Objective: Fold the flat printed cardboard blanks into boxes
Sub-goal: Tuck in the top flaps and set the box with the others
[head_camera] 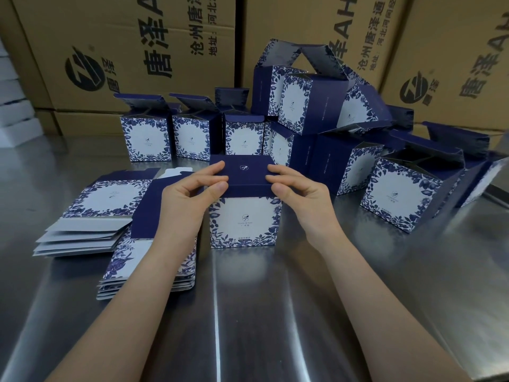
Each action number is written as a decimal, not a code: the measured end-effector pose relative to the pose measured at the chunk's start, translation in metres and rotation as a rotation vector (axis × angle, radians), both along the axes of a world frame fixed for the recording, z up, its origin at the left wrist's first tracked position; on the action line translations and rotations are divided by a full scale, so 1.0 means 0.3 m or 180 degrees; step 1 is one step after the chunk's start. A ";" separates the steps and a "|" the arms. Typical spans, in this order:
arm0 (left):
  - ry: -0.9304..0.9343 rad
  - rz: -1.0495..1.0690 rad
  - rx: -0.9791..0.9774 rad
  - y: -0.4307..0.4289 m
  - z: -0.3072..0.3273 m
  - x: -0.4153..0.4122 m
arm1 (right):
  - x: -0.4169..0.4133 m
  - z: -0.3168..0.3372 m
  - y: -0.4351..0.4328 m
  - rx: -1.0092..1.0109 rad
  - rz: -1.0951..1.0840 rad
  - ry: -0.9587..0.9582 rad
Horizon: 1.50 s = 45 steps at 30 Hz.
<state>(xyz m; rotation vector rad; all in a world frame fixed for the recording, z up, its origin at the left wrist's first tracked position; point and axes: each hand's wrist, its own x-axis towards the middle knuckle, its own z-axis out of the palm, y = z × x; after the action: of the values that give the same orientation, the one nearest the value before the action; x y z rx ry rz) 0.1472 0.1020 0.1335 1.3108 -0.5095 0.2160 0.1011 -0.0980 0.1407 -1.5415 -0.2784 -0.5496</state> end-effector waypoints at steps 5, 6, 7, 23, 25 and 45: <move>0.0037 -0.0087 -0.0072 0.019 0.009 -0.003 | -0.003 0.000 -0.015 -0.0098 0.0056 0.0088; 0.0041 -0.0080 -0.0074 0.019 0.012 -0.004 | -0.001 0.000 -0.012 -0.0074 0.0028 0.0056; 0.0041 -0.0074 -0.0085 0.017 0.014 -0.004 | 0.000 0.000 -0.008 -0.0052 -0.0008 0.0017; -0.0058 -0.0038 -0.0143 0.012 -0.013 0.014 | 0.019 -0.028 -0.022 -0.0409 -0.0206 -0.0061; -0.0060 -0.0026 -0.0150 0.011 -0.014 0.011 | 0.015 -0.032 -0.020 -0.0717 -0.0346 -0.0104; -0.1274 0.0603 0.1610 -0.106 -0.020 -0.122 | -0.067 0.152 -0.117 0.0639 -0.2368 -0.1266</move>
<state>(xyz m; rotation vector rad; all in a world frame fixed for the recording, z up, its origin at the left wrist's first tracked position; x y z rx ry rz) 0.1107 0.0703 0.1273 1.8248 -0.8140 0.5395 0.0809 -0.1332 0.1863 -1.3014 0.0669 -1.4312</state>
